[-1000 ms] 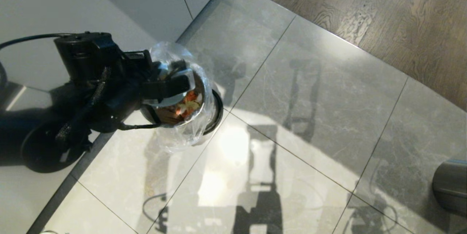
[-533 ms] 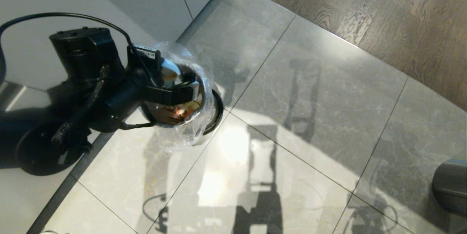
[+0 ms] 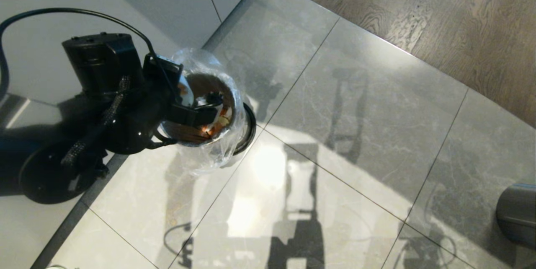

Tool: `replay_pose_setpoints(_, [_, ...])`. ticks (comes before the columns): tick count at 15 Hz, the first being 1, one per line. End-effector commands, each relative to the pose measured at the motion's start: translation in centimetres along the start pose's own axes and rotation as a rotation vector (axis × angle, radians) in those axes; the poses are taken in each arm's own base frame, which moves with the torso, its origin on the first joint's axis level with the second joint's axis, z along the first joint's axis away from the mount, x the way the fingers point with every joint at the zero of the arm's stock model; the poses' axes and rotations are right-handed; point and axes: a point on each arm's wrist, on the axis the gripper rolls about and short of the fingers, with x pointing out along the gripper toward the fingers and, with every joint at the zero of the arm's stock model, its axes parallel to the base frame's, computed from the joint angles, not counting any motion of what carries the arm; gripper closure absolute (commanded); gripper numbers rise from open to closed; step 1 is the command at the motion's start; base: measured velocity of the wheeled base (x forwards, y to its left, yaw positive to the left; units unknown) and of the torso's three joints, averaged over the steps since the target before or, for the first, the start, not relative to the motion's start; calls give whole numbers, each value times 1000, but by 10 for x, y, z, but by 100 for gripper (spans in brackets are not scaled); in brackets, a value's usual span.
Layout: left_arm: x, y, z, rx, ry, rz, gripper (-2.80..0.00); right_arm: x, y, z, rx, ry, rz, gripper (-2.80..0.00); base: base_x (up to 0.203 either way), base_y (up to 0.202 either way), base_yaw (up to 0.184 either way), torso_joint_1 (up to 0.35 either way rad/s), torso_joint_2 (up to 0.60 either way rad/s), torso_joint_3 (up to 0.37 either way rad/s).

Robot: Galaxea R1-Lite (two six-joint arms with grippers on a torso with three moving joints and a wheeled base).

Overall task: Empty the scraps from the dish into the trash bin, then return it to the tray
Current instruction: Pour the leftover food from the bowl into the trash can

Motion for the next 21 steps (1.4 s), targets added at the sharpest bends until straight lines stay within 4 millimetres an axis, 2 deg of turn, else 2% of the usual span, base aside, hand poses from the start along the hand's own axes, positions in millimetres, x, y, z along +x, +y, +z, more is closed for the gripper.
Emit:
replay_pose_setpoints(1, [-1, -6, 7, -24, 14, 47, 0, 0, 0, 0, 0, -1, 0, 0, 0, 0, 0, 0, 0, 0])
replay_pose_setpoints(7, [-15, -24, 24, -168, 51, 238, 0, 0, 0, 0, 0, -1, 0, 0, 0, 0, 0, 0, 0, 0])
replay_pose_setpoints(13, [-25, -12, 19, -190, 96, 365, 0, 0, 0, 0, 0, -1, 0, 0, 0, 0, 0, 0, 0, 0])
replay_pose_setpoints(15, [-32, -17, 24, -175, 64, 350, 0, 0, 0, 0, 1, 0, 0, 0, 0, 0, 0, 0, 0, 0])
replay_pose_setpoints(18, [-37, 4, 13, -223, 80, 424, 0, 0, 0, 0, 0, -1, 0, 0, 0, 0, 0, 0, 0, 0])
replay_pose_setpoints(20, [-47, 30, -5, -247, 111, 520, 0, 0, 0, 0, 0, -1, -1, 0, 0, 0, 0, 0, 0, 0])
replay_pose_setpoints(21, [-54, 32, -4, -217, 88, 541, 0, 0, 0, 0, 0, -1, 0, 0, 0, 0, 0, 0, 0, 0])
